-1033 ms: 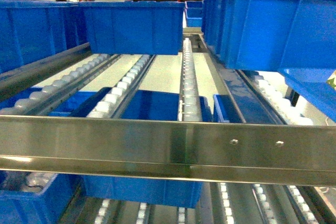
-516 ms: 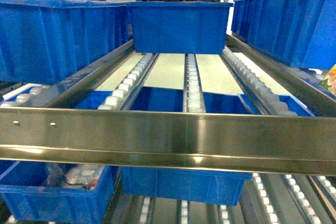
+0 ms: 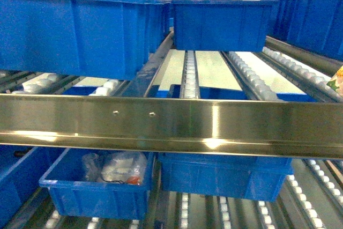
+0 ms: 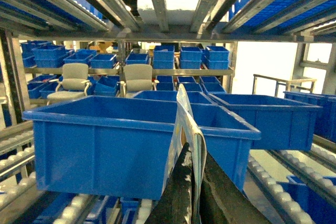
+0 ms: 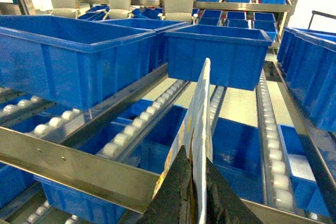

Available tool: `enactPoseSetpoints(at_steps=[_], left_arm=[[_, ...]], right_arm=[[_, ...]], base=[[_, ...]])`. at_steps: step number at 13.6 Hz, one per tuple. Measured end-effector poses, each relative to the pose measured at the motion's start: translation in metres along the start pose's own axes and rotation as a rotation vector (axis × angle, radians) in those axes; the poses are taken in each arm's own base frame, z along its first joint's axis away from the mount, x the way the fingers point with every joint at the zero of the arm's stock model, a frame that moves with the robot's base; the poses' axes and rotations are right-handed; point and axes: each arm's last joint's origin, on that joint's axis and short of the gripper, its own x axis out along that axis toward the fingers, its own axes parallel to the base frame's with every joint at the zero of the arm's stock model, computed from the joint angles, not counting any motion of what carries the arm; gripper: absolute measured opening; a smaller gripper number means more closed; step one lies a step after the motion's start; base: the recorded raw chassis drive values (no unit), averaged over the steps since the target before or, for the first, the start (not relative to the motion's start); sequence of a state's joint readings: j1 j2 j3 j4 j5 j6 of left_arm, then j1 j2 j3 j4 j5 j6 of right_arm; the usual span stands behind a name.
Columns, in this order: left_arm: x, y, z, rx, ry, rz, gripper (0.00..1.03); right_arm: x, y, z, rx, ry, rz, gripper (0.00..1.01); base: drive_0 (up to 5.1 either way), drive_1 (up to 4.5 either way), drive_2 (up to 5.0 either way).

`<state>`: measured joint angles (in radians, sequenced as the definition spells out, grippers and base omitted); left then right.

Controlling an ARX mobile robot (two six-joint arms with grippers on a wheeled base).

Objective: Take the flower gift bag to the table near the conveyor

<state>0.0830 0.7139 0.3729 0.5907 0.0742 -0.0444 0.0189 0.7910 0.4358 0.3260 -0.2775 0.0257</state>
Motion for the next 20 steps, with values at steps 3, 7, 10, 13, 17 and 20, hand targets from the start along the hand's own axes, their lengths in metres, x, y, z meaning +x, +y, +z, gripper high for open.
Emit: enactPoseSetpoints(at_steps=[3,7,10,13,17,20], left_arm=[[0.0000,0.0001,-0.0003,0.000,0.002,0.000,0.02],[-0.0001,0.0000,-0.0002,0.000,0.000,0.000,0.02],[-0.0001,0.0000,-0.0003,0.000,0.000,0.000,0.02],[-0.0001,0.0000,-0.0005,0.000,0.002,0.000,0.02],[-0.0002,0.0001,-0.0003,0.000,0.001,0.000,0.02],[-0.0001,0.0000,-0.0003,0.000,0.001,0.000,0.02]], right_arm=[[-0.0001,0.0000,0.0001,0.000,0.000,0.000,0.03],[-0.0002,0.0001,0.0004,-0.001,-0.003,0.000,0.03],[-0.0001,0.0000,0.0005,-0.001,-0.004,0.000,0.03],[-0.0001,0.0000,0.0002,-0.001,-0.002,0.000,0.03],[-0.0002,0.0001,0.0005,-0.001,-0.004,0.000,0.03],[-0.0002,0.0001,0.0005,-0.001,-0.004,0.000,0.03]], base=[[-4.9,1.11,3.5],[-4.8,1.21,3.6],[-4.8,1.20,3.6],[-4.8,1.22,3.6],[-4.8,1.18,3.6],[-4.8,1.20,3.6]])
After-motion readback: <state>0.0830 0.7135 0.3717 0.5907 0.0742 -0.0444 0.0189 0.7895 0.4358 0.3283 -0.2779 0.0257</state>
